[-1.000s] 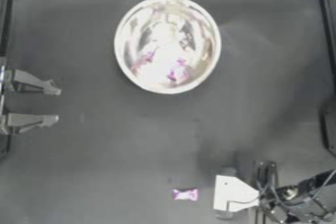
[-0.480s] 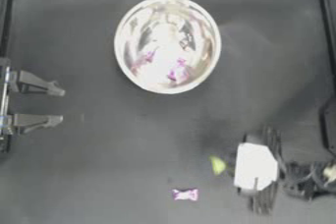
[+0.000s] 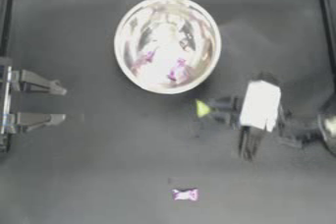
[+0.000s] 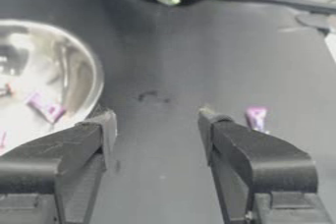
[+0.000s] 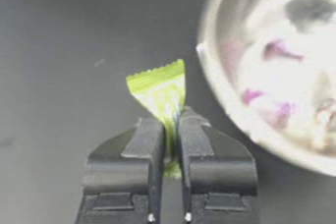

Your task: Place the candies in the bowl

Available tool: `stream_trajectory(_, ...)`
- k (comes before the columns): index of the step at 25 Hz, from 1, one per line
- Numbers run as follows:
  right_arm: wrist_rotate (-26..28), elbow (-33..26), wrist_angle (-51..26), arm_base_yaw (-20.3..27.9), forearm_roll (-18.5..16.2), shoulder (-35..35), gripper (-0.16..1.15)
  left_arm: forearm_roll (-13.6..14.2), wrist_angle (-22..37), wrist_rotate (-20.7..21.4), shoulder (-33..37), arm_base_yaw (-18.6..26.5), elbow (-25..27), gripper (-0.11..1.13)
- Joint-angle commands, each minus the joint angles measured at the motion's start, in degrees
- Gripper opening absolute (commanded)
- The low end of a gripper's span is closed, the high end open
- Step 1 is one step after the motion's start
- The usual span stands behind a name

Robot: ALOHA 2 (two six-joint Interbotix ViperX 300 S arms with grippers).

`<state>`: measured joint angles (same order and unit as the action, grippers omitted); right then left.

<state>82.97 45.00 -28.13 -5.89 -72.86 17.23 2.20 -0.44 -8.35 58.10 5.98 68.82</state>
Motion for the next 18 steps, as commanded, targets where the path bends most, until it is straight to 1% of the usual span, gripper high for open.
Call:
stream_trajectory(1, 0.0, -0.4, 9.5, 9.1, -2.8, 1.1, 0.39, -0.1, -0.6, 0.1, -2.3, 0.2, -0.7, 0.88)
stream_trajectory(3, -0.5, -0.7, 13.6, 13.5, -4.1, 1.1, 0.39, -0.1, -0.7, 0.2, -2.7, 0.3, -0.8, 0.88)
stream_trajectory(7, -0.6, -1.8, 18.5, 21.2, -7.7, -0.1, 0.39, -0.1, -0.7, 0.2, -3.1, 0.6, -0.9, 0.88)
stream_trajectory(11, -0.5, -4.2, 24.4, 27.9, -10.0, -4.3, 0.39, -0.1, -0.7, 0.2, -3.1, 0.9, -0.7, 0.88)
stream_trajectory(14, -0.2, -7.3, 27.5, 31.6, -11.1, -9.8, 0.39, -0.1, -0.8, 0.1, -3.0, 1.1, -0.6, 0.88)
stream_trajectory(18, -0.4, -12.8, 29.0, 33.2, -13.0, -17.7, 0.39, -0.1, -0.8, 0.1, -3.1, 1.1, -0.6, 0.88)
